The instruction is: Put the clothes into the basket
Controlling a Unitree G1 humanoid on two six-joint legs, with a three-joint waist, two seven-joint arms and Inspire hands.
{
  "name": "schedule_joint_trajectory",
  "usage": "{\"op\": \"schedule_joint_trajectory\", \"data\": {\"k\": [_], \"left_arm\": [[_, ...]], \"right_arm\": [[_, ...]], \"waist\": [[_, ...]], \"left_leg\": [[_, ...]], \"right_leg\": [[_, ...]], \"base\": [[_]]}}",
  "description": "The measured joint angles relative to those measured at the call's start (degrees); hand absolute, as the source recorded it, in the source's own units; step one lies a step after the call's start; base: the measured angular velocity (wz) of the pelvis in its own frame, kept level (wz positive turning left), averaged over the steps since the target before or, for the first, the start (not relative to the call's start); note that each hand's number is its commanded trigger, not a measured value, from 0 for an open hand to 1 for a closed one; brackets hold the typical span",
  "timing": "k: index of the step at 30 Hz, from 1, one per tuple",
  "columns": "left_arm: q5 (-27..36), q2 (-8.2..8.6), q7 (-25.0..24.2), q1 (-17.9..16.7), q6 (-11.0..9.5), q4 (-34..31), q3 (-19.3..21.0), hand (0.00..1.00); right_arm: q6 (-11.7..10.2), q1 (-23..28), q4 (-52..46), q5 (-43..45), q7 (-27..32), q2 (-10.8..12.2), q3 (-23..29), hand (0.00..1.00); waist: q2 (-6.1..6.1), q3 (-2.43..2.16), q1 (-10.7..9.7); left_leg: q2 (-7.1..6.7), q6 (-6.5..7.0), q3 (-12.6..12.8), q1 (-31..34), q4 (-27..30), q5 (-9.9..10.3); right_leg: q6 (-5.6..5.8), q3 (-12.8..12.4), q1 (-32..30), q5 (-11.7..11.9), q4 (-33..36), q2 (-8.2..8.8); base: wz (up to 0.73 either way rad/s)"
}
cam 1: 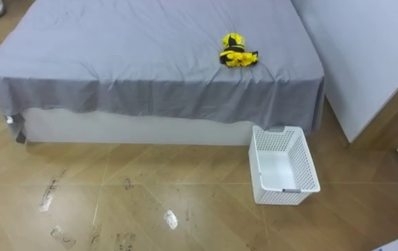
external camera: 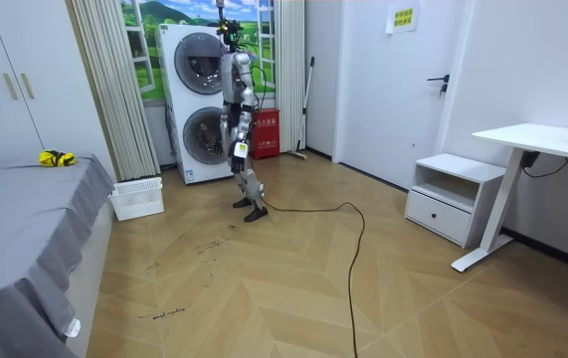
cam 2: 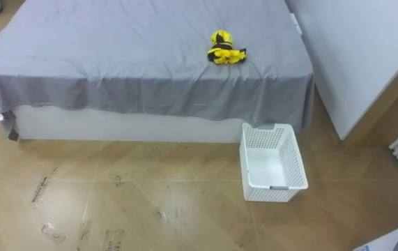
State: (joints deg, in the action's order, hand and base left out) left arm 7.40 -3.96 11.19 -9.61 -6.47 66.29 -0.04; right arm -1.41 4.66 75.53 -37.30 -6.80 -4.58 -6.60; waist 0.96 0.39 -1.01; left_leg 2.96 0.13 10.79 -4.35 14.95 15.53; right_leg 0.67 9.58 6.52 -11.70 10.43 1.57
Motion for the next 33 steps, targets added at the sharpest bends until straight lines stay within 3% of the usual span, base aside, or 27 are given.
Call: {"op": "schedule_joint_trajectory", "data": {"k": [3,4,6,7,8,10,11,12,13,14,15,16,17,18,19,20,22,23,24,25,26,27,28,29,31,32,33], "left_arm": [[2.7,-0.27,-0.9,0.1,0.0,-0.8,1.6,0.00],[5.0,-0.47,-1.2,0.0,0.0,-1.2,1.7,0.00],[8.8,-0.48,-1.7,-0.8,0.0,-2.3,1.7,0.00],[10.1,-0.45,-1.8,-1.0,-0.2,-3.7,1.8,0.00],[10.9,-0.44,-1.9,-1.2,-0.5,-4.3,1.9,0.00],[12.6,-0.09,-2.2,-0.6,-2.1,-5.0,-0.2,0.00],[13.3,0.13,-2.2,-0.6,-2.6,-5.3,-0.6,0.00],[13.7,0.61,-2.3,-0.7,-3.4,-5.8,-0.7,0.00],[15.2,0.68,-2.6,-0.9,-4.2,-5.8,-0.6,0.00],[15.7,0.67,-2.8,-1.2,-4.5,-5.8,-0.3,0.00],[15.6,0.73,-2.9,-1.8,-5.0,-5.8,0.4,0.00],[15.6,0.72,-3.0,-1.9,-5.3,-5.7,0.5,0.00],[15.6,0.70,-3.1,-1.9,-5.3,-5.6,0.5,0.00],[15.6,0.54,-3.5,-2.2,-5.8,-5.7,0.7,0.00],[15.6,0.33,-4.0,-2.1,-6.4,-5.7,0.9,0.00],[15.4,0.27,-4.1,-2.1,-6.5,-5.7,0.9,0.00],[15.1,0.26,-4.4,-2.2,-6.7,-5.5,0.3,0.00],[14.5,0.14,-4.4,-2.4,-6.7,-5.5,-0.2,0.00],[13.7,0.11,-4.4,-2.7,-6.7,-5.3,-0.7,0.00],[12.4,-0.02,-4.3,-2.4,-6.7,-4.7,-1.3,0.00],[11.3,-0.13,-4.3,-2.1,-6.7,-4.3,-1.6,0.00],[9.7,-0.17,-4.3,-1.5,-6.7,-4.0,-1.5,0.00],[7.9,-0.11,-4.3,-1.1,-6.6,-4.0,-1.5,0.00],[7.5,-0.12,-4.3,-0.9,-6.6,-4.0,-1.6,0.00],[5.8,-0.15,-4.3,0.1,-6.3,-4.3,-3.1,0.00],[5.7,-0.15,-4.3,0.2,-6.2,-4.3,-3.8,0.00],[5.7,-0.19,-4.4,0.4,-5.8,-4.3,-5.5,0.00]], "right_arm": [[0.1,-0.1,0.0,-0.1,-0.5,0.0,0.0,0.00],[0.0,0.0,-0.1,-0.9,-0.6,0.1,0.0,0.00],[0.0,0.2,-0.1,-1.2,-0.6,-0.2,0.5,0.00],[-0.2,0.4,-0.2,-1.2,-0.5,-0.2,0.7,0.00],[-0.2,0.5,-0.2,-1.3,-0.4,-0.2,0.7,0.00],[-0.2,0.8,-0.3,-4.2,0.1,-1.3,0.6,0.00],[-0.2,0.8,-0.3,-4.3,0.1,-1.7,0.7,0.00],[-0.1,0.8,-0.4,-4.3,0.1,-2.1,0.8,0.00],[0.2,1.0,-0.8,-4.2,0.3,-2.0,0.7,0.00],[0.3,1.2,-1.2,-4.0,0.3,-1.9,0.6,0.00],[0.3,2.1,-2.8,-3.5,0.3,-1.8,0.7,0.00],[0.3,2.4,-3.3,-3.1,0.1,-1.8,1.2,0.00],[0.3,2.4,-3.4,-3.1,0.1,-1.9,1.4,0.00],[0.2,2.4,-4.3,-3.1,-0.1,-1.8,2.4,0.00],[-0.1,2.4,-4.9,-3.4,-0.5,-1.7,3.1,0.00],[-0.4,2.1,-5.5,-3.4,-0.5,-1.6,3.5,0.00],[-1.4,2.4,-7.3,-3.7,-0.5,-1.3,3.9,0.00],[-1.6,2.4,-7.6,-4.0,-0.5,-1.1,3.9,0.00],[-1.8,2.3,-8.8,-4.9,-0.4,-0.9,3.9,0.00],[-2.1,2.1,-10.3,-5.5,-0.4,-0.7,3.5,0.00],[-2.3,2.0,-11.2,-5.5,-0.5,-0.6,3.5,0.00],[-2.4,1.4,-13.0,-5.7,-0.9,-0.6,3.4,0.00],[-2.4,1.2,-15.2,-5.8,-1.0,-0.6,3.5,0.00],[-2.4,1.1,-16.2,-5.9,-0.9,-0.6,3.5,0.00],[-2.7,0.3,-19.7,-6.1,-0.9,-0.5,3.4,0.00],[-2.8,0.1,-20.2,-6.1,-0.9,-0.5,3.4,0.00],[-3.0,-0.5,-20.6,-6.0,-0.9,-0.5,3.3,0.00]], "waist": [[-0.32,-0.03,0.4],[0.03,-0.01,0.3],[-0.24,-0.08,0.4],[0.23,0.24,0.3],[0.35,0.23,0.4],[0.76,0.09,0.8],[0.73,0.10,1.1],[0.43,0.24,2.1],[0.18,0.19,3.3],[-0.03,0.23,3.3],[0.07,-0.05,2.9],[0.62,-0.49,2.8],[0.87,-0.55,2.9],[1.75,-1.14,3.0],[2.59,-0.77,2.9],[2.71,-0.73,3.0],[2.59,-0.44,3.1],[2.65,-0.37,3.2],[2.71,-0.06,3.5],[1.86,0.04,3.9],[1.72,0.08,3.9],[1.40,0.21,4.1],[0.91,0.60,3.8],[0.48,0.59,3.8],[-0.50,1.01,3.7],[-0.71,1.02,3.5],[-1.06,1.03,3.0]], "left_leg": [[2.67,-1.20,0.2,4.0,9.3,3.9],[3.53,-1.56,0.2,5.7,13.2,4.3],[5.00,-1.33,0.2,8.6,20.6,3.9],[5.81,-0.43,-0.2,12.4,27.0,2.2],[5.63,0.24,-0.7,14.0,29.1,2.0],[0.25,0.27,-1.8,19.3,19.9,1.3],[-1.03,-0.34,-1.8,20.5,15.8,0.0],[-2.33,-0.99,-1.7,22.2,6.9,-4.0],[-2.23,-1.12,-1.9,23.2,1.6,-8.2],[-2.08,-1.08,-2.2,23.4,0.1,-9.8],[-2.18,-0.50,-2.0,23.5,-0.6,-13.7],[-3.47,1.73,-1.7,23.7,0.1,-16.5],[-4.28,2.73,-1.5,24.0,0.9,-17.2],[-6.00,5.14,-0.3,24.6,3.6,-15.7],[-7.57,5.78,0.5,24.8,6.4,-12.5],[-8.00,6.29,1.0,24.7,7.7,-11.0],[-9.26,7.61,1.5,21.7,9.9,-6.5],[-9.68,7.84,1.4,20.2,9.4,-5.8],[-10.19,8.18,1.2,16.9,8.2,-4.5],[-10.42,8.51,0.9,13.9,6.6,-3.4],[-10.54,8.55,0.2,12.7,6.0,-2.9],[-10.53,8.59,-0.8,10.6,4.9,-2.0],[-10.26,8.62,-1.9,8.6,4.0,-1.3],[-9.85,8.68,-2.1,7.9,3.7,-0.9],[-8.16,8.16,-4.2,5.6,3.4,1.2],[-7.79,7.94,-5.0,4.9,3.2,1.6],[-7.18,7.56,-6.6,3.0,2.1,2.3]], "right_leg": [[-1.25,-0.1,-1.7,-2.5,3.6,-1.79],[-1.76,-0.3,-2.5,-4.0,5.3,-2.09],[-2.88,-1.2,-2.6,-5.2,6.7,-2.57],[-3.48,-1.9,-2.1,-5.8,7.4,-2.55],[-3.62,-2.0,-1.9,-6.0,7.6,-2.26],[-2.55,-2.2,-1.6,-7.0,7.6,0.43],[-2.16,-2.5,-1.5,-7.3,7.6,0.97],[-1.74,-3.6,-1.4,-7.8,7.5,1.65],[-1.29,-3.8,-0.6,-8.7,7.2,2.49],[-0.83,-4.1,0.0,-9.1,6.8,2.73],[-0.29,-4.8,1.6,-9.6,5.5,3.27],[0.45,-5.2,2.8,-10.4,4.5,4.63],[0.94,-5.6,3.2,-10.8,4.1,5.44],[2.56,-6.4,3.6,-11.4,3.2,6.71],[3.44,-7.0,4.7,-11.2,3.2,8.64],[3.54,-7.5,4.8,-11.0,4.1,9.23],[4.68,-8.0,1.8,-9.4,17.8,10.95],[4.90,-8.1,0.5,-7.8,22.2,11.49],[4.86,-8.4,-2.4,-2.2,31.3,12.12],[3.82,-8.5,-5.9,4.9,39.4,12.52],[3.62,-8.4,-7.7,6.7,42.5,12.41],[2.88,-7.1,-11.9,4.8,47.8,11.78],[1.55,-4.9,-16.2,1.5,49.7,10.64],[0.88,-4.1,-18.4,-0.1,49.3,9.85],[-0.03,-1.0,-26.3,-3.8,39.0,4.92],[-0.08,-0.8,-27.5,-3.7,34.3,3.69],[-0.28,-0.9,-28.7,-2.4,23.7,1.67]], "base": [[-0.10],[0.00],[-0.03],[-0.04],[0.07],[0.04],[-0.31],[-0.61],[-0.70],[-0.58],[-0.35],[-0.24],[-0.19],[-0.15],[-0.12],[-0.05],[0.04],[0.00],[-0.08],[-0.08],[0.00],[0.20],[0.29],[0.34],[0.35],[0.53],[0.49]]}}
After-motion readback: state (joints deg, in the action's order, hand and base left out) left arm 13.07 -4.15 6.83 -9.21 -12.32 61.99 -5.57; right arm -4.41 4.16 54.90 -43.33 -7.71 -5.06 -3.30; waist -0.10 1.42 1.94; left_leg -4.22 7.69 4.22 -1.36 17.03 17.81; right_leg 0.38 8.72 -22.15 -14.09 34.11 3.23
